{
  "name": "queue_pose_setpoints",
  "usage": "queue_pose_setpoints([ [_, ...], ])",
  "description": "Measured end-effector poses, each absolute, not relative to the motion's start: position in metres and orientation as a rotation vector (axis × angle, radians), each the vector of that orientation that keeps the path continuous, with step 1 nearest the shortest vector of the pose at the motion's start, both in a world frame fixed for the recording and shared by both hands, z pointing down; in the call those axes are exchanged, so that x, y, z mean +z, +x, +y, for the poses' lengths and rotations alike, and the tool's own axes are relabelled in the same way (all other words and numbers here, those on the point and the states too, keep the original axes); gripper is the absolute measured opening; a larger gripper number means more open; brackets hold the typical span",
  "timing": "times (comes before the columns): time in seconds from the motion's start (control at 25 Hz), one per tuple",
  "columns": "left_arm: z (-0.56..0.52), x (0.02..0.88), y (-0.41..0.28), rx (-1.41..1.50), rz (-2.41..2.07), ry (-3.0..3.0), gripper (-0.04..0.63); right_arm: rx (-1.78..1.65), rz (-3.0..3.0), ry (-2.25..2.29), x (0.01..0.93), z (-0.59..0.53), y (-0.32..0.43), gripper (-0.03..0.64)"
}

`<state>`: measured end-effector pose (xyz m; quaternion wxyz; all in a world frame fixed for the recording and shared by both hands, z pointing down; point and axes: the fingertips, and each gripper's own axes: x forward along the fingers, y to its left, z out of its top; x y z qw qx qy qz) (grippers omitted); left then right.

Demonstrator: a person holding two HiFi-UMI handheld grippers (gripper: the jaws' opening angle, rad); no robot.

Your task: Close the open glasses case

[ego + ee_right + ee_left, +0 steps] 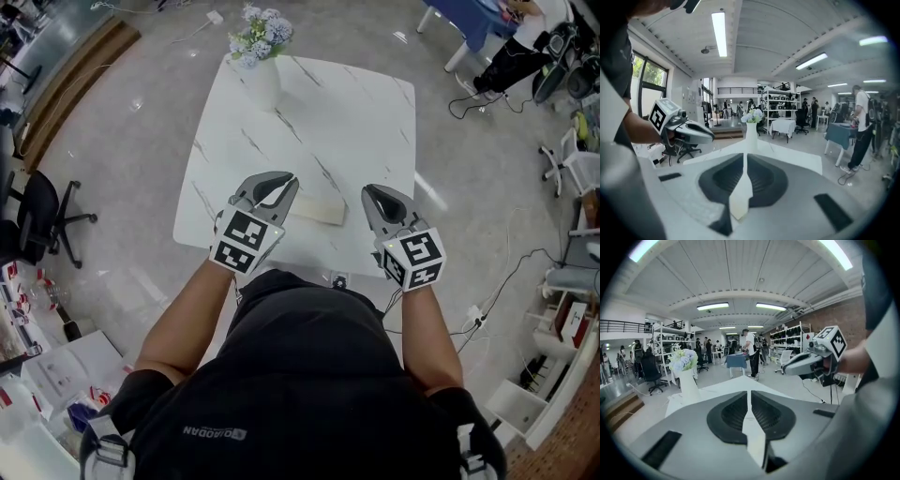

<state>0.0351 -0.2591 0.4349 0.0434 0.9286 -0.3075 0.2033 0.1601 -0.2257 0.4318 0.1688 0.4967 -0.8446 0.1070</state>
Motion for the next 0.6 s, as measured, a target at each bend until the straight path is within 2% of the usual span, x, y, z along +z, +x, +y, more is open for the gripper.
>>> queue_pose_setpoints([
  [0.6, -0.264, 0.394, 0.024, 0.447, -1.002, 2.822, 0.004, 0.488, -2.525, 1.632, 0.398, -0.228, 0.184, 0.002],
])
